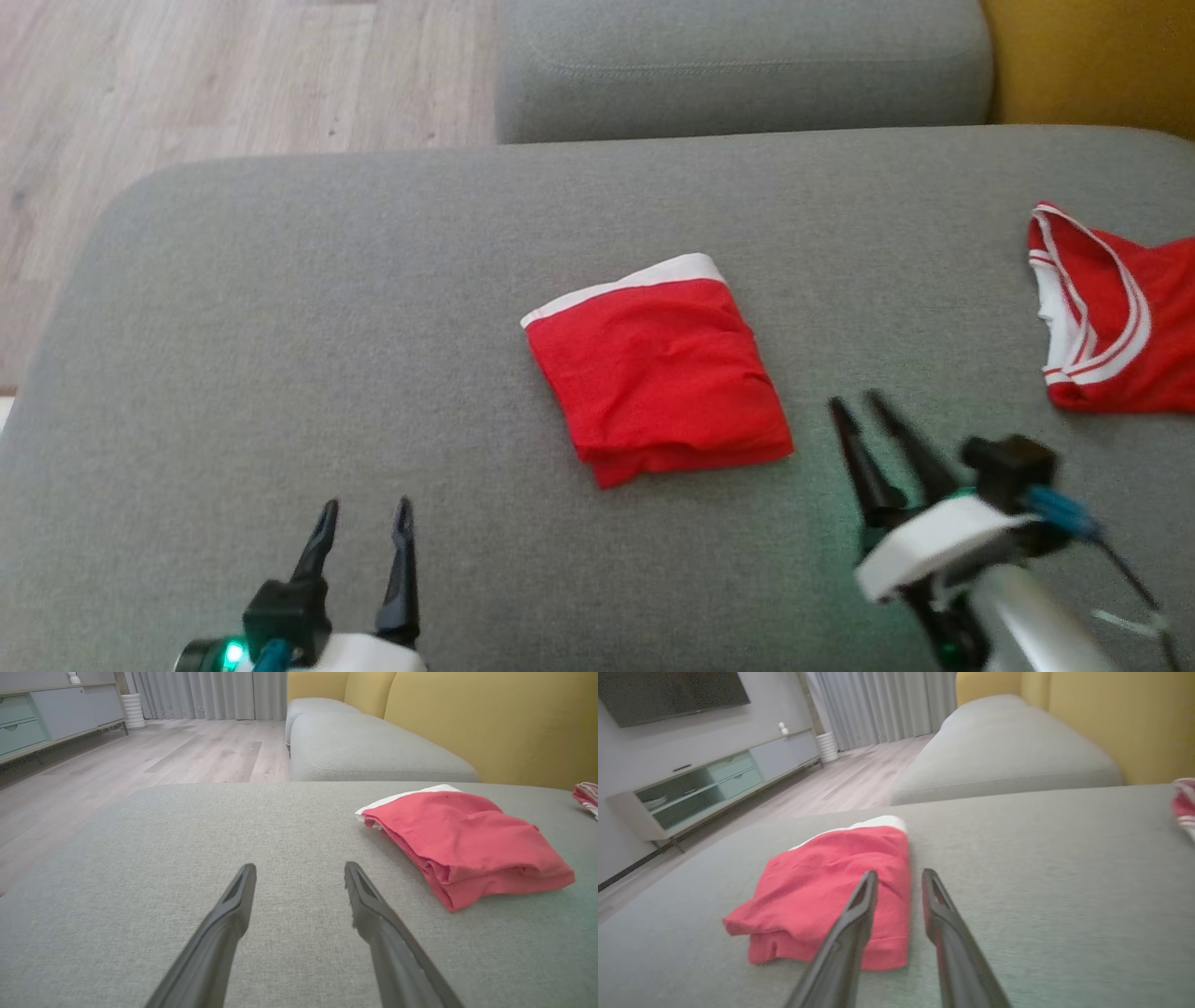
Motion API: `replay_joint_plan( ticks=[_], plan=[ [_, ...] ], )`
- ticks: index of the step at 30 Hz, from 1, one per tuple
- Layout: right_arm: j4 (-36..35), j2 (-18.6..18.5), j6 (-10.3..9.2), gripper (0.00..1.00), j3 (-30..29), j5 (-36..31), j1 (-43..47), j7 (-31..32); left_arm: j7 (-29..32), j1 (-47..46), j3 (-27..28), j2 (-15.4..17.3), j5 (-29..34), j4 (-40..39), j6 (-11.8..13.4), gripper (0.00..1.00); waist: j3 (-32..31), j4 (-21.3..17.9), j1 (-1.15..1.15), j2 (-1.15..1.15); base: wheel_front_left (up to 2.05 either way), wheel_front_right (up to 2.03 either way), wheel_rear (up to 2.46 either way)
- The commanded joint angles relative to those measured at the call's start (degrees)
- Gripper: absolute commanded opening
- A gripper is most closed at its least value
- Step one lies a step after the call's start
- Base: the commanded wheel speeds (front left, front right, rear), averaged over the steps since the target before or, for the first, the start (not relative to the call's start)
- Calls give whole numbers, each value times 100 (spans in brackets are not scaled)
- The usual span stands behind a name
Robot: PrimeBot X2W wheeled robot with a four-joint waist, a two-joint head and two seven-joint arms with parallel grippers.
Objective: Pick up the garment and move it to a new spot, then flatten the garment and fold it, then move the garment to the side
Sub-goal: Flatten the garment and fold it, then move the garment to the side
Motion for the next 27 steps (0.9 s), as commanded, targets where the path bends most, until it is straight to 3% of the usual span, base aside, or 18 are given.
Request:
replay_joint_plan(
  ticks=[1, 2, 3, 5, 11, 27],
  plan=[
    [-301, -22, -4, 82, -147, -149, -22, -75, -34, -179, 246, -16, 45, -156, -26, 100, -46, -52, 0, 0, 0, 0, 0],
    [-453, -15, -4, 100, -394, -313, 98, -76, -34, -144, 278, -16, 54, -154, -47, 100, -55, -63, 0, 0, 0, 0, 0],
    [-706, 48, -4, 100, -854, -621, 344, -76, -34, -88, 342, -16, 72, -157, -81, 100, -79, -81, 0, 0, 0, 0, 0],
    [-885, 158, -4, 100, -1220, -831, 573, -77, -34, -37, 403, -16, 85, -157, -106, 100, -107, -91, 0, 0, 0, 0, 0],
    [-1135, 348, -4, 100, -1846, -1268, 1054, -78, -34, 51, 528, -16, 91, -155, -147, 100, -172, -73, 0, 0, 0, 0, 0],
    [-1051, 412, -4, 100, -1949, -1502, 1174, -78, -34, 80, 526, -16, 88, -241, -148, 100, -151, -4, 0, 0, 0, 0, 0]
  ],
)
